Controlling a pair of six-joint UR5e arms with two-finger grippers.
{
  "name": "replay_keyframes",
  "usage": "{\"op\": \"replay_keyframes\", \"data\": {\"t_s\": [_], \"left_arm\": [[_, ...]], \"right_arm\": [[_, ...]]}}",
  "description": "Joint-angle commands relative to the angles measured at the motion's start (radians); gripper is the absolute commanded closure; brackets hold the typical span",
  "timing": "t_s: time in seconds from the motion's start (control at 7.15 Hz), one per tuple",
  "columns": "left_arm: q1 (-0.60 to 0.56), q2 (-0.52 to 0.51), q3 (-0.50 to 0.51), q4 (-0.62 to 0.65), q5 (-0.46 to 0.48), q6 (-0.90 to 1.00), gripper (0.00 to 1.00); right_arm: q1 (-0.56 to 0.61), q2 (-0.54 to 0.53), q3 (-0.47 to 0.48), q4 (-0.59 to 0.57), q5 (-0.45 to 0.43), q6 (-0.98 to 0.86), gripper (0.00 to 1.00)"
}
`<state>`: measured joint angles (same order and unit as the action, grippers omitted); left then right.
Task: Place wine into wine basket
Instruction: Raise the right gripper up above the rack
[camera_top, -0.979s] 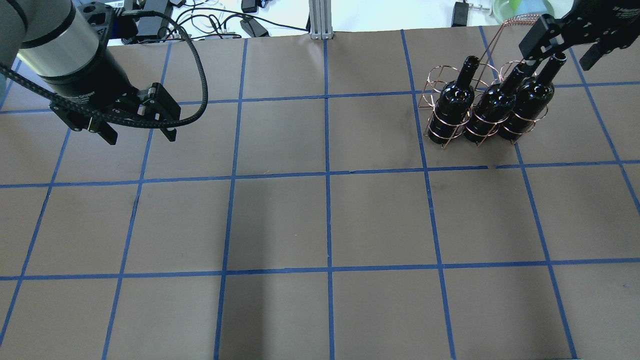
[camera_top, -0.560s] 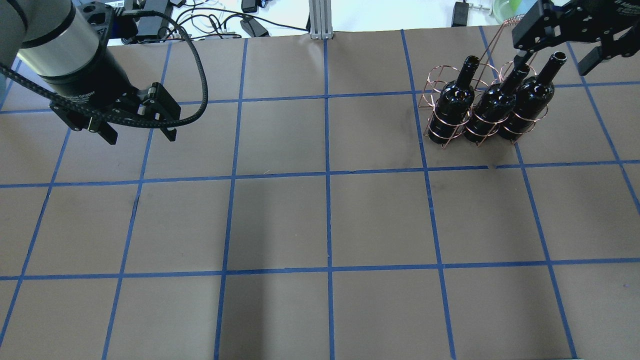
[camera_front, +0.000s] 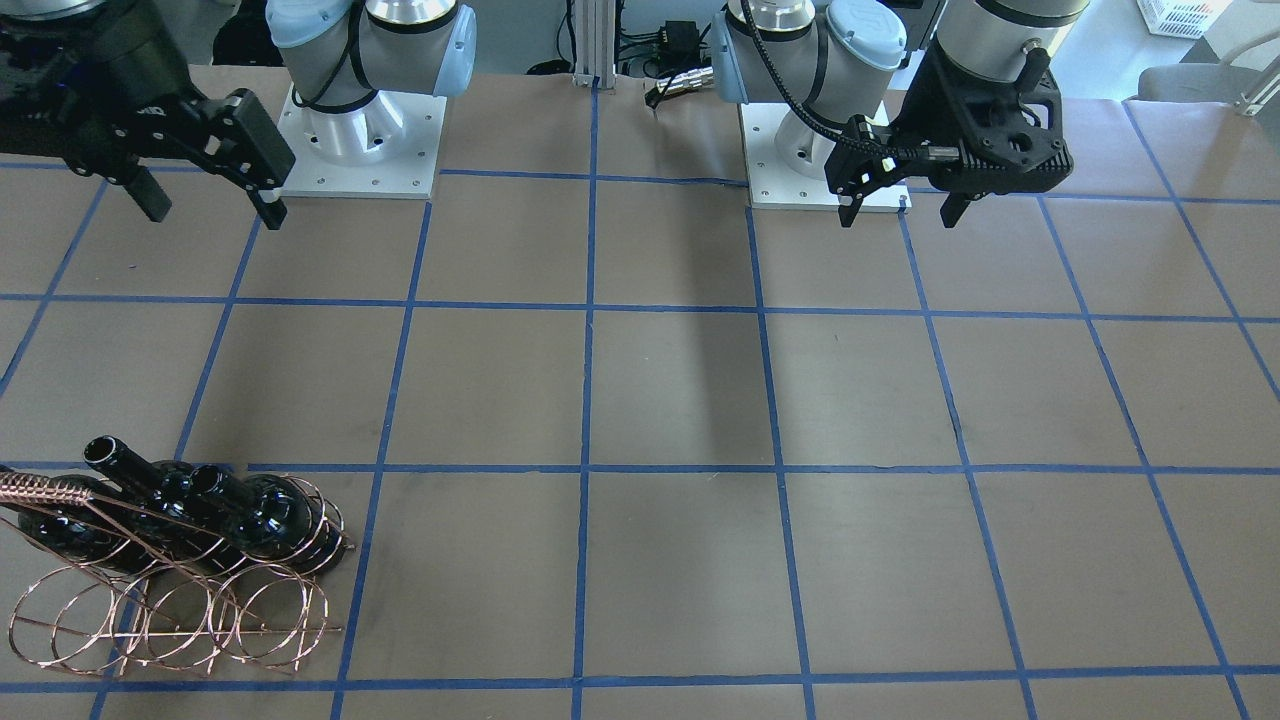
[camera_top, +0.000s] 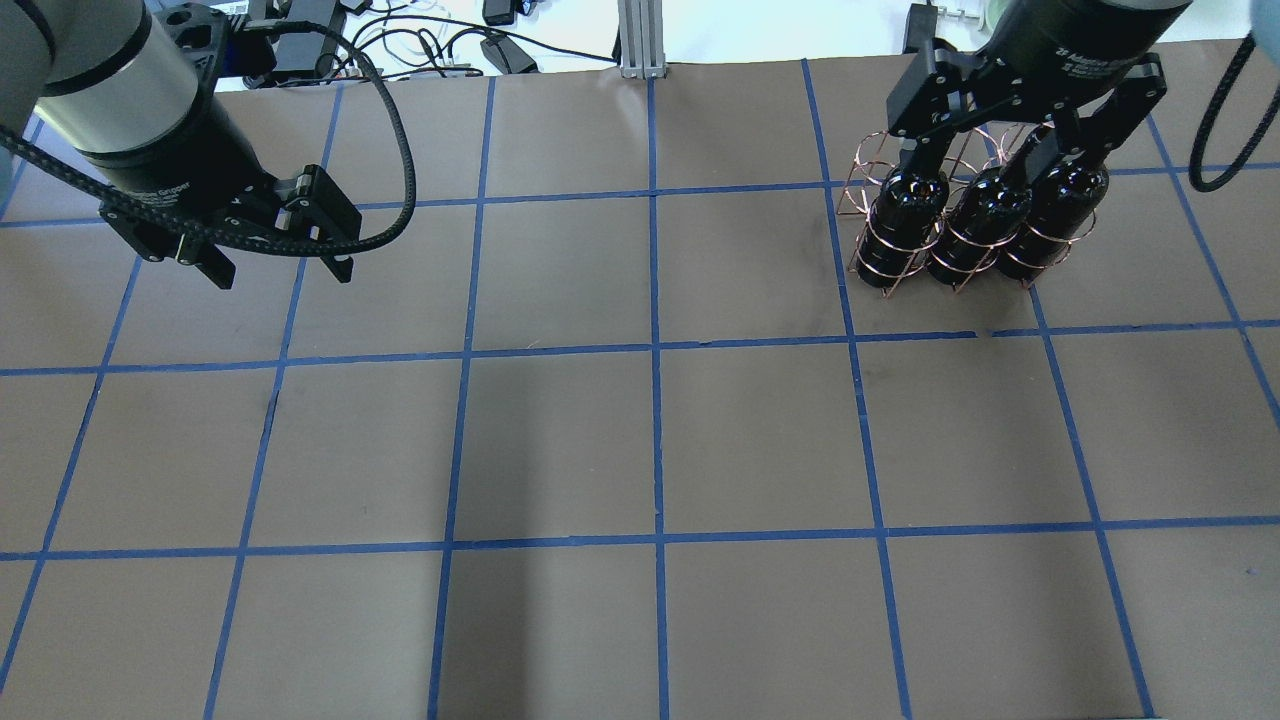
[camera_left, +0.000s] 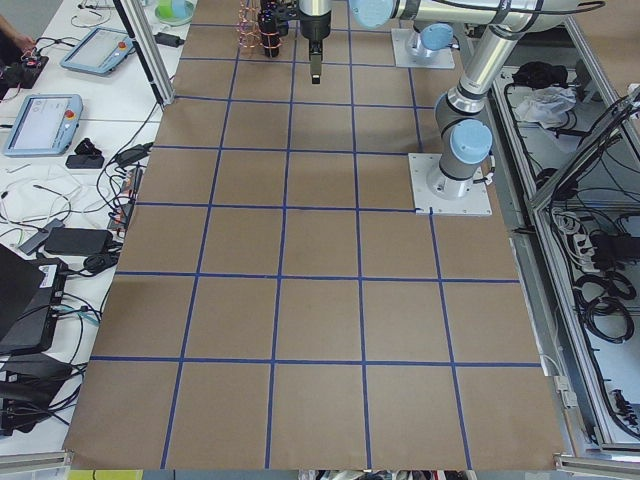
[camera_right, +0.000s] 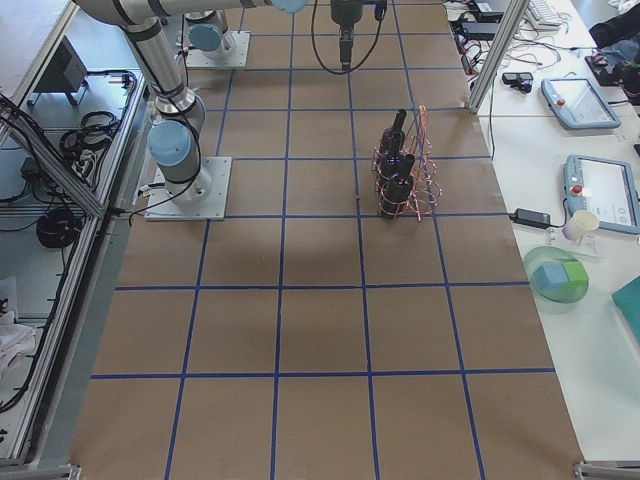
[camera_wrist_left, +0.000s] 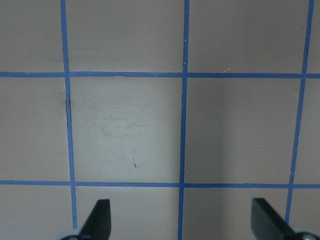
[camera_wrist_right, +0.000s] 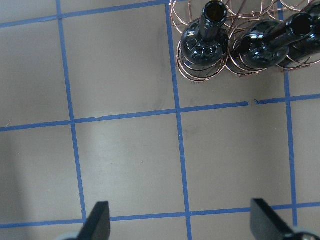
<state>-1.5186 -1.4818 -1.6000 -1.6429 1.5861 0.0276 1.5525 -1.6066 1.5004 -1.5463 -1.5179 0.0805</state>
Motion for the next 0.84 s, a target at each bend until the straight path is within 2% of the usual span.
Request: {"op": "replay_keyframes", "data": {"t_s": [0.0,0.28,0.7], "left_arm": [[0.000,0.000,0.000,0.000,0.000,0.000,0.00],[0.000,0.000,-0.002,0.000,0.000,0.000,0.00],[0.000,0.000,-0.002,0.000,0.000,-0.001,0.00]], "right_arm": [[0.029,0.002,0.044,-0.014,-0.048,0.056,0.00],[0.029,-0.002,0.043,-0.009,-0.115,0.044,0.00],[0.027,-0.006,0.043,-0.008,-0.110,0.042,0.00]]}}
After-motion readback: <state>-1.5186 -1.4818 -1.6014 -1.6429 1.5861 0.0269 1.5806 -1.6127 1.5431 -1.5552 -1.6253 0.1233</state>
